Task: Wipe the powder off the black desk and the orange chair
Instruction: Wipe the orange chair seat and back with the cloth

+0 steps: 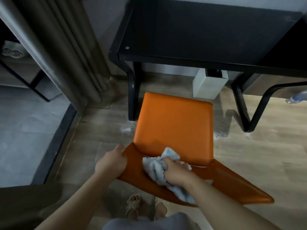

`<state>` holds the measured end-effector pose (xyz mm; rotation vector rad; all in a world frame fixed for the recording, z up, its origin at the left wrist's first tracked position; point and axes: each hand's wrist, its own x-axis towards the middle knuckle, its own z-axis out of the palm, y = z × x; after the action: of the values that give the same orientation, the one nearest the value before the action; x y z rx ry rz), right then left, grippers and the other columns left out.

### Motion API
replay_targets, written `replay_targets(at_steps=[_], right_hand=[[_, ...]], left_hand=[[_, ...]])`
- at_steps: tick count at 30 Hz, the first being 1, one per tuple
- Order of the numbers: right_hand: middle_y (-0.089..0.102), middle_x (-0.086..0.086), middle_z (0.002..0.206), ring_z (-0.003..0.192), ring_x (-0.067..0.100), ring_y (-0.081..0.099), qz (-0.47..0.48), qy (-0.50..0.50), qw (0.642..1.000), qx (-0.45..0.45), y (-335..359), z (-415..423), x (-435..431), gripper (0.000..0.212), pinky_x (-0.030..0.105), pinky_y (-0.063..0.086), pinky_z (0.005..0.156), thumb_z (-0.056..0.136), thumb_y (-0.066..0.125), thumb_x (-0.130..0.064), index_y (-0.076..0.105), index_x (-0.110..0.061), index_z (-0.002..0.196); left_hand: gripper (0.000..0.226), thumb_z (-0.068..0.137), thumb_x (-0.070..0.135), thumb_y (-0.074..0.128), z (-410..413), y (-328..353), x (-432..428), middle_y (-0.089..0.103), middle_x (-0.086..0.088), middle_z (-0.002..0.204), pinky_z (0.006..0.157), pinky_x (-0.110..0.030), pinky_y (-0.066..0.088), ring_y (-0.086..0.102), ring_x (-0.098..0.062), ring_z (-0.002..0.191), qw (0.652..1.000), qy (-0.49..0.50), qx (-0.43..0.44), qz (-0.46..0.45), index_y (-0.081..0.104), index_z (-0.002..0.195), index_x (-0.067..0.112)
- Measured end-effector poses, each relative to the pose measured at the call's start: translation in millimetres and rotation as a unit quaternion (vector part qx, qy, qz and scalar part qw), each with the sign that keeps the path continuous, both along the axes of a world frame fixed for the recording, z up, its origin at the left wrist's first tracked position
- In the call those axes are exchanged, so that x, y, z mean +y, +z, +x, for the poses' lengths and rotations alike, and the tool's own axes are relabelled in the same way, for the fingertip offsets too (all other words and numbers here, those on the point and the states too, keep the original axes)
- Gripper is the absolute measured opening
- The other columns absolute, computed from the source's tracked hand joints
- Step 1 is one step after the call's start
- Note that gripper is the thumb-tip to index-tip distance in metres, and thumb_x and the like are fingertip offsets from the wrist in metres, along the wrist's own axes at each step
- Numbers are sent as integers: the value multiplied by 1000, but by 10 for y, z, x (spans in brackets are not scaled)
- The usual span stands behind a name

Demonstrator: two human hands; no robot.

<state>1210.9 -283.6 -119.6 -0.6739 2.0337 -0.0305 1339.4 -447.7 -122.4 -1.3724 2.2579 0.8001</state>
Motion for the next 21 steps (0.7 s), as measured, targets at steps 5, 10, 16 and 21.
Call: replay_targets(at_steps=[5, 10, 16, 21], right_hand=[[26, 0, 145, 129, 35, 24, -91, -53, 994, -18, 241, 490, -586, 57, 51, 28, 97, 85, 42, -30, 24, -49, 135], [34, -2, 139, 127, 33, 28, -116, -92, 989, 7, 243, 501, -476, 50, 49, 32, 98, 86, 41, -32, 26, -55, 128], [28, 2, 142, 125, 35, 26, -92, -67, 991, 75, 358, 704, -652, 55, 53, 28, 95, 83, 46, -34, 26, -47, 133], [29, -2, 142, 126, 32, 27, -118, -86, 988, 57, 398, 684, -615, 55, 53, 30, 97, 85, 47, -31, 25, -50, 131]], left_hand=[[28, 97, 25, 43, 41, -151, -117, 63, -7, 107, 72, -23, 37, 58, -22, 93, 992, 54, 92, 72, 55, 119, 11], [15, 95, 26, 46, 247, -124, -215, 65, -2, 98, 85, -39, 48, 61, -21, 92, 949, 161, 229, 148, 61, 96, 26], [21, 98, 23, 45, 144, -10, -174, 61, 0, 85, 87, -41, 45, 59, -25, 90, 933, 173, 276, 155, 53, 80, 27], [13, 97, 22, 45, 157, 33, -167, 65, -7, 99, 74, -29, 41, 57, -18, 85, 942, 139, 273, 136, 57, 94, 21]])
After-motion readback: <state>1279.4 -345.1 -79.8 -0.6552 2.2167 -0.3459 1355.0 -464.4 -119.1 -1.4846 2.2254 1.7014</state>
